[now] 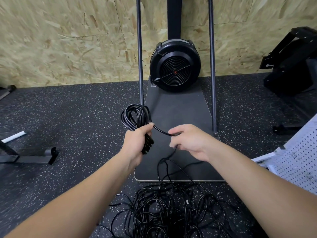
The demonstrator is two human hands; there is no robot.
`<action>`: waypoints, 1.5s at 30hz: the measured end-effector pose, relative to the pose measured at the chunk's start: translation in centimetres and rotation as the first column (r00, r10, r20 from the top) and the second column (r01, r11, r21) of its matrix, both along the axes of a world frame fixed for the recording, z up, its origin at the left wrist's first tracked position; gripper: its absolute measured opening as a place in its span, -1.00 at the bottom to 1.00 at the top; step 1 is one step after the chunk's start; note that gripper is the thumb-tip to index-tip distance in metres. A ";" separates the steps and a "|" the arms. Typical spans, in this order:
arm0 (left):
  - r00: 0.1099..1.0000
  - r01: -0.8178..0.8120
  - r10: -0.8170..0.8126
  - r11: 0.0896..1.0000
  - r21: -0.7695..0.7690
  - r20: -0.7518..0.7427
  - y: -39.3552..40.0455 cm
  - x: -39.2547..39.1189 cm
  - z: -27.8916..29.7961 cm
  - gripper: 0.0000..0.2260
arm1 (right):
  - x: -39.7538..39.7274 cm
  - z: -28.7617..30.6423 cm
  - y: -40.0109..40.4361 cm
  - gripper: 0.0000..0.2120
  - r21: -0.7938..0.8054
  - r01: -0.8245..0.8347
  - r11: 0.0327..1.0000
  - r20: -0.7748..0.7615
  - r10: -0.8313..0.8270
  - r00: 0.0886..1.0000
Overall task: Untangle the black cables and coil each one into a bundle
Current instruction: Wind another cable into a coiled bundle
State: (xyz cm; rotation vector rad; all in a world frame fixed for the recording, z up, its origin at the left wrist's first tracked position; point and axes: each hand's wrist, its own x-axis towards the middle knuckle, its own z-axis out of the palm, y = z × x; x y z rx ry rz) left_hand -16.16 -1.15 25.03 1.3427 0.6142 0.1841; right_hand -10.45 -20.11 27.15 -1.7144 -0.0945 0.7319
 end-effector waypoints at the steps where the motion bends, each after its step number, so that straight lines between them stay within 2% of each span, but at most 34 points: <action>1: 1.000 -0.026 0.025 0.999 -0.042 -0.015 0.4 0.1 0.1 -0.76 | 0.0 0.0 -0.2 -0.50 0.042 0.001 0.999 0.065 -0.004 0.998; 4: 0.999 -0.038 0.035 0.977 -0.209 -0.017 1.5 0.3 0.4 -0.82 | -0.1 0.4 -0.9 -0.46 0.191 -0.145 0.971 0.104 0.127 0.986; 6: 1.000 0.015 -0.007 0.960 -0.279 0.028 2.1 0.4 0.6 -0.86 | 0.0 1.2 -1.5 -0.50 0.217 -0.309 0.926 0.012 0.314 0.949; 8: 0.992 0.104 -0.078 0.951 -0.292 0.098 2.1 0.3 0.7 -0.84 | 0.0 2.1 -1.9 -0.64 0.199 -0.414 0.888 -0.089 0.437 0.895; 9: 0.983 0.154 -0.115 0.943 -0.296 0.142 1.9 0.2 0.9 -0.81 | 0.0 2.3 -1.9 -0.57 0.208 -0.418 0.884 -0.155 0.452 0.879; 11: 0.962 0.228 -0.166 0.925 -0.305 0.218 1.3 0.0 1.2 -0.77 | 0.1 2.3 -1.6 -0.42 0.250 -0.343 0.906 -0.244 0.402 0.883; 12: 0.954 0.250 -0.182 0.922 -0.296 0.238 1.0 0.0 1.4 -0.78 | 0.1 2.1 -1.3 -0.44 0.254 -0.304 0.918 -0.235 0.364 0.901; 14: 0.947 0.269 -0.211 0.933 -0.241 0.242 0.8 0.0 1.3 -0.85 | -0.1 1.5 -0.7 -0.53 0.178 -0.271 0.946 -0.098 0.291 0.952; 16: 0.947 0.283 -0.248 0.945 -0.165 0.204 0.7 -0.2 1.1 -0.79 | -0.2 1.3 -0.3 -0.61 0.046 -0.290 0.956 0.065 0.287 0.956; 18: 0.942 0.313 -0.292 0.942 -0.118 0.165 0.4 -0.3 1.0 -0.73 | -0.3 1.6 -0.1 -0.57 0.019 -0.318 0.948 0.064 0.316 0.947; 20: 0.939 0.327 -0.303 0.932 -0.158 0.161 0.1 -0.4 1.1 -0.75 | -0.4 2.3 -0.2 -0.56 0.078 -0.303 0.950 0.052 0.300 0.953; 23: 0.957 0.284 -0.248 0.905 -0.316 0.150 0.0 -0.3 1.1 -0.82 | 0.5 2.9 -0.6 -0.70 0.277 -0.164 0.947 0.062 0.153 0.986; 25: 0.962 0.272 -0.248 0.902 -0.334 0.113 0.2 -0.4 0.8 -0.84 | 0.8 3.1 -0.9 -0.74 0.331 -0.091 0.939 0.110 0.058 0.992; 28: 0.952 0.305 -0.278 0.882 -0.359 0.125 0.0 -0.6 0.6 -0.73 | 0.1 2.9 -0.7 -0.84 0.227 0.048 0.973 0.230 -0.102 0.968; 30: 0.944 0.327 -0.288 0.873 -0.361 0.159 -0.5 -0.7 0.6 -0.71 | -0.3 2.4 -0.2 -0.78 0.075 0.164 0.984 0.370 -0.180 0.911; 31: 0.939 0.340 -0.296 0.876 -0.342 0.174 -0.8 -0.8 0.5 -0.73 | -0.7 2.2 0.1 -0.71 -0.030 0.198 0.980 0.461 -0.162 0.872; 33: 0.930 0.363 -0.330 0.897 -0.253 0.164 -1.7 -1.0 0.9 -0.78 | -1.2 1.7 0.8 -0.62 -0.195 0.235 0.952 0.605 -0.071 0.793; 36: 0.934 0.356 -0.346 0.924 -0.137 0.089 -2.8 -1.6 1.9 -0.79 | -1.9 1.5 1.6 -0.65 -0.283 0.260 0.923 0.697 0.012 0.717; 39: 0.937 0.349 -0.340 0.922 -0.168 0.077 -3.2 -2.0 2.4 -0.73 | -2.4 1.3 1.8 -0.61 -0.349 0.280 0.894 0.780 0.112 0.615; 41: 0.940 0.341 -0.332 0.918 -0.200 0.081 -3.2 -2.2 2.3 -0.76 | -3.1 1.3 1.9 -0.54 -0.438 0.253 0.862 0.792 0.238 0.562; 45: 0.953 0.300 -0.282 0.926 -0.228 0.106 -2.5 -2.1 2.1 -0.82 | -3.4 1.7 1.9 -0.71 -0.542 0.088 0.836 0.738 0.423 0.526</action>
